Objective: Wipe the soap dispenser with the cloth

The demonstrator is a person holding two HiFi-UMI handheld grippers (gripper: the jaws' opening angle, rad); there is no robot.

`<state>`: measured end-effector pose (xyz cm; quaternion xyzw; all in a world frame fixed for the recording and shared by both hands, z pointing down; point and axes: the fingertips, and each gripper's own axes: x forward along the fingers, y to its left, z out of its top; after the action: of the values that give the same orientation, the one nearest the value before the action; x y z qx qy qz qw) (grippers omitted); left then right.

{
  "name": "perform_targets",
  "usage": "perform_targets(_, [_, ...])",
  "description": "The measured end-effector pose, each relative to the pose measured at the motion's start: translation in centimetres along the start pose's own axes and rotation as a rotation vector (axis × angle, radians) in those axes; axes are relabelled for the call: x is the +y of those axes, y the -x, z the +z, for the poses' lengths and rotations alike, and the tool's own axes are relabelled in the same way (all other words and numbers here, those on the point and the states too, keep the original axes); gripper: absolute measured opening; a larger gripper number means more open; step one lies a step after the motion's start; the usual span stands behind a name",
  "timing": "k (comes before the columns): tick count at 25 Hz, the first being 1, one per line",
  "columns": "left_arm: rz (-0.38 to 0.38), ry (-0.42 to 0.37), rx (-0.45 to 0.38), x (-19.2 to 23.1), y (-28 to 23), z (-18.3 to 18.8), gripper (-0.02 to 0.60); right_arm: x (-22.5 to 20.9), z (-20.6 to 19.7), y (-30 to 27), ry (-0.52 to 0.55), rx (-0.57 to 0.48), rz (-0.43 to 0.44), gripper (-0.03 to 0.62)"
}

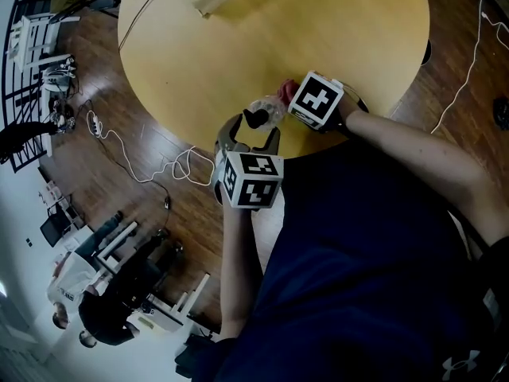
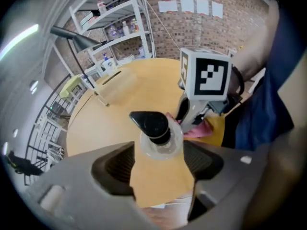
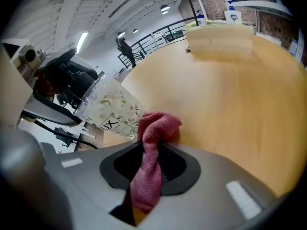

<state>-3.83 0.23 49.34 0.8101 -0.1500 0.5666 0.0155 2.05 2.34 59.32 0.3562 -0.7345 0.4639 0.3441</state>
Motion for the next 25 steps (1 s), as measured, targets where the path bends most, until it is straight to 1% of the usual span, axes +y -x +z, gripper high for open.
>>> perform_targets(1, [-0.014,0.003,-0.003,-0.2,-0.3,0.0,0.311,0.2,-0.1,0.5,-0.006,-0.006,0.014,0.094])
perform_targets(2, [-0.026,-0.017,-0.004,-0.3,-0.5,0.0,0.29,0.5,0.0,1.1,-0.008,-0.021,0.034,0.094])
perform_targets(3, [-0.034,-0.058,-0.005,-0.4,-0.5,0.1,0.291,1.1,0.3,2.0,-0.008,-0.044,0.06,0.094])
perform_targets(4, [-0.039,-0.115,-0.003,-0.5,-0.5,0.2,0.288,1.8,0.7,3.0,-0.005,-0.072,0.089,0.094])
perform_targets(5, [-0.041,-0.189,0.002,-0.6,-0.4,0.2,0.287,2.5,1.3,4.2,0.0,-0.104,0.116,0.094])
perform_targets(7, [-0.024,-0.37,0.02,-0.5,-0.6,-0.2,0.284,3.6,2.5,6.2,0.007,-0.156,0.146,0.094])
perform_targets(8, [-0.011,-0.445,0.03,-0.4,-0.8,-0.5,0.278,3.8,2.8,6.7,0.013,-0.165,0.145,0.094])
perform_targets(9, [-0.001,-0.478,0.035,-0.3,-0.8,-0.7,0.274,3.8,2.9,6.5,0.023,-0.162,0.138,0.094])
perform_targets(10, [0.001,-0.457,0.029,-0.2,-0.8,-0.8,0.273,3.4,2.8,5.8,0.03,-0.149,0.127,0.094])
perform_targets(11, [-0.003,-0.389,0.007,-0.1,-0.6,-0.6,0.274,2.9,2.5,4.8,0.027,-0.126,0.112,0.094])
perform_targets(12, [-0.011,-0.288,-0.029,-0.2,-0.3,-0.2,0.277,2.3,2.0,3.6,0.017,-0.094,0.094,0.094])
perform_targets(14, [-0.027,-0.055,-0.107,-0.2,0.2,1.0,0.285,0.8,0.9,1.5,-0.006,-0.025,0.058,0.094])
perform_targets(15, [-0.028,0.037,-0.124,-0.1,0.3,1.4,0.289,0.3,0.4,0.7,-0.02,0.004,0.046,0.094])
perform_targets(16, [-0.022,0.092,-0.122,-0.1,0.2,1.5,0.3,-0.1,0.0,0.1,-0.038,0.024,0.039,0.094])
perform_targets(17, [-0.013,0.111,-0.108,0.0,0.0,1.5,0.303,-0.2,-0.2,-0.2,-0.054,0.034,0.038,0.094])
perform_targets(18, [-0.009,0.104,-0.09,-0.1,-0.2,1.3,0.311,0.0,-0.3,-0.2,-0.061,0.036,0.039,0.094])
perform_targets(19, [-0.011,0.08,-0.075,-0.2,-0.4,1.3,0.303,0.2,-0.3,0.1,-0.055,0.03,0.041,0.094])
perform_targets(21, [-0.029,-0.01,-0.063,-0.3,-0.5,1.4,0.29,1.0,0.2,1.5,-0.024,0.003,0.06,0.094])
perform_targets(25, [-0.098,-0.306,-0.082,-0.4,-0.6,1.6,0.284,3.0,1.9,5.2,0.021,-0.079,0.123,0.094])
